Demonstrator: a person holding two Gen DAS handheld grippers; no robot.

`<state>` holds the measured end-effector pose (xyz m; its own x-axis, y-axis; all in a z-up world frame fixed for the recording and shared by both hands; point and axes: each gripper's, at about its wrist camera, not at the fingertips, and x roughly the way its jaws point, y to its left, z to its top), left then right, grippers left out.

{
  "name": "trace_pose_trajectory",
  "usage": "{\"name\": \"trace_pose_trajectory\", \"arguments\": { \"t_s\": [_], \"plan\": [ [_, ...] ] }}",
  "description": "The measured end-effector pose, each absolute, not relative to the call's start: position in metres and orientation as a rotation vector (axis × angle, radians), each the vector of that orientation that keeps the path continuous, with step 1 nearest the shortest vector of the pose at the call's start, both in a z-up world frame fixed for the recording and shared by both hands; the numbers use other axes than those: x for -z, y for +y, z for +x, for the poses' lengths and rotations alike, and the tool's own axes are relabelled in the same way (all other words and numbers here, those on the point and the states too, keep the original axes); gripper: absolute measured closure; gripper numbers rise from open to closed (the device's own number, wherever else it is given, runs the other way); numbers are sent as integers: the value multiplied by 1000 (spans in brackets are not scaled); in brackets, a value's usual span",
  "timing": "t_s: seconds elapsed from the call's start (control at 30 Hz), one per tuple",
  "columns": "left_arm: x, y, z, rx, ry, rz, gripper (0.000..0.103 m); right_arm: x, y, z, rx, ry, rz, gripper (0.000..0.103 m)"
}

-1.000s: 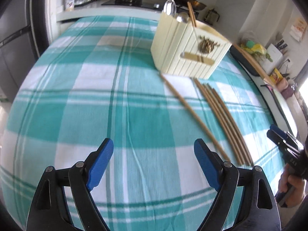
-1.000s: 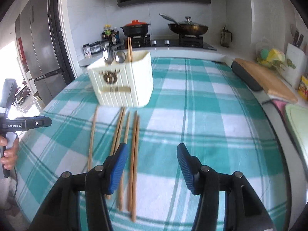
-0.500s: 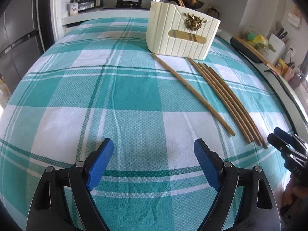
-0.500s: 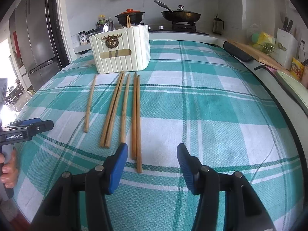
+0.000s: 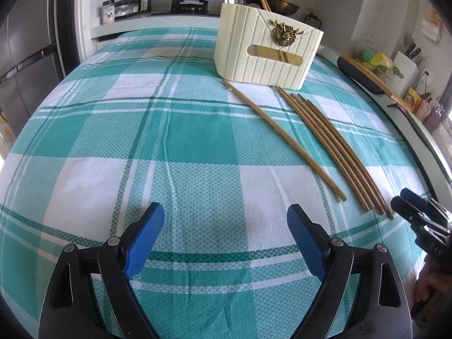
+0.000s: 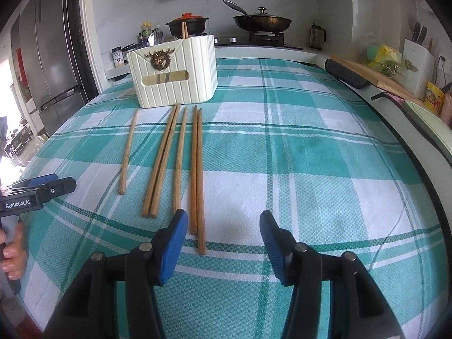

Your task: Organize utensils

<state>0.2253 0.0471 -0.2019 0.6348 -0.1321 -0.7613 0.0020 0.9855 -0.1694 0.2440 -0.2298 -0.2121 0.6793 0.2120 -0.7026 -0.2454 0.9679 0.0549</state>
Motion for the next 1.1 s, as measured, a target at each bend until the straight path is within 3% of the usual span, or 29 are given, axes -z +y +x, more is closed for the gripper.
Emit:
{"name": "trace_pose_trajectory", "arguments": {
  "t_s": [0.67,1.1],
  "plan": [
    [190,44,236,72,891,-151,13,212,-228,244,-259,791,-57,49],
    [178,28,292,114,936,-235,10,211,-231,245,-274,784,-36,49]
  ]
}}
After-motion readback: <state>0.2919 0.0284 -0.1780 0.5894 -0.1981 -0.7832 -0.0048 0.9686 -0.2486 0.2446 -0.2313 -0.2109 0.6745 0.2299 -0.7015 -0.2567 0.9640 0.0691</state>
